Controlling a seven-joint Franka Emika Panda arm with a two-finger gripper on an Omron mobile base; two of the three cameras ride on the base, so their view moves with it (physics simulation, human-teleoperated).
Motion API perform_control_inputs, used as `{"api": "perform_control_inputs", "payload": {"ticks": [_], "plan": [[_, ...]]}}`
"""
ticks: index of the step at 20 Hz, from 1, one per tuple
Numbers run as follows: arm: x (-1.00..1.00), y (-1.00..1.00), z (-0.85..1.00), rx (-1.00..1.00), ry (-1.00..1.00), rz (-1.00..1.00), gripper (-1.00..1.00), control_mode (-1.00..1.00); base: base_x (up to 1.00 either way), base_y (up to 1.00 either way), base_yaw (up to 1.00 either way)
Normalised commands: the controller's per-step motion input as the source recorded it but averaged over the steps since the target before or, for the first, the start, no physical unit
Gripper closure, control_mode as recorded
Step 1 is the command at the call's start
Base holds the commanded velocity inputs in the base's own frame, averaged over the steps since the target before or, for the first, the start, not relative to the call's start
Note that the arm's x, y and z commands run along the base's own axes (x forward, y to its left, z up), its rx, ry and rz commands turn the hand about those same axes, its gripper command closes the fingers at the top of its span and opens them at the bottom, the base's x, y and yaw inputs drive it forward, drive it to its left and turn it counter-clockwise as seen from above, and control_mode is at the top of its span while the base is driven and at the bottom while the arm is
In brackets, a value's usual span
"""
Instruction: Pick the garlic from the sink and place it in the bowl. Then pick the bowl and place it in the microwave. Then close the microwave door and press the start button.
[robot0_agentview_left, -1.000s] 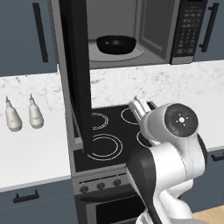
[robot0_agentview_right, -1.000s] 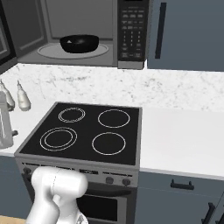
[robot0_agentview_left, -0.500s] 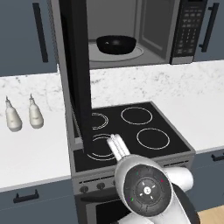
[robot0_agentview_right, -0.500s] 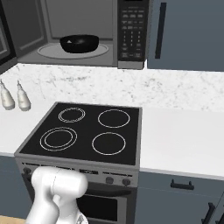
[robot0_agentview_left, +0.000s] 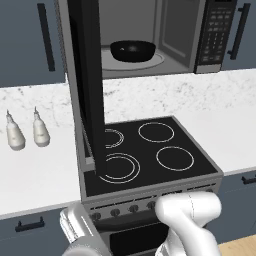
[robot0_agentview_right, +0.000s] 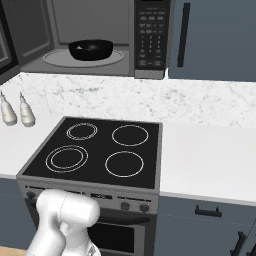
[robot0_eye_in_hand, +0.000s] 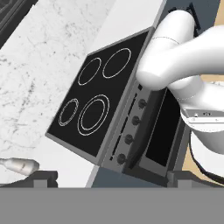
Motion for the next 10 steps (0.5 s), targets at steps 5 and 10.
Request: {"api": "perform_control_inputs", "payload": {"ticks": [5, 10], "plan": [[0.74, 1.00, 0.04, -0.09, -0.13, -0.21, -1.00, -1.00, 0.00, 0.00, 0.00], [1.00, 0.91, 0.21, -0.04, -0.06, -0.30, -1.00, -1.00, 0.00, 0.00, 0.00]]}}
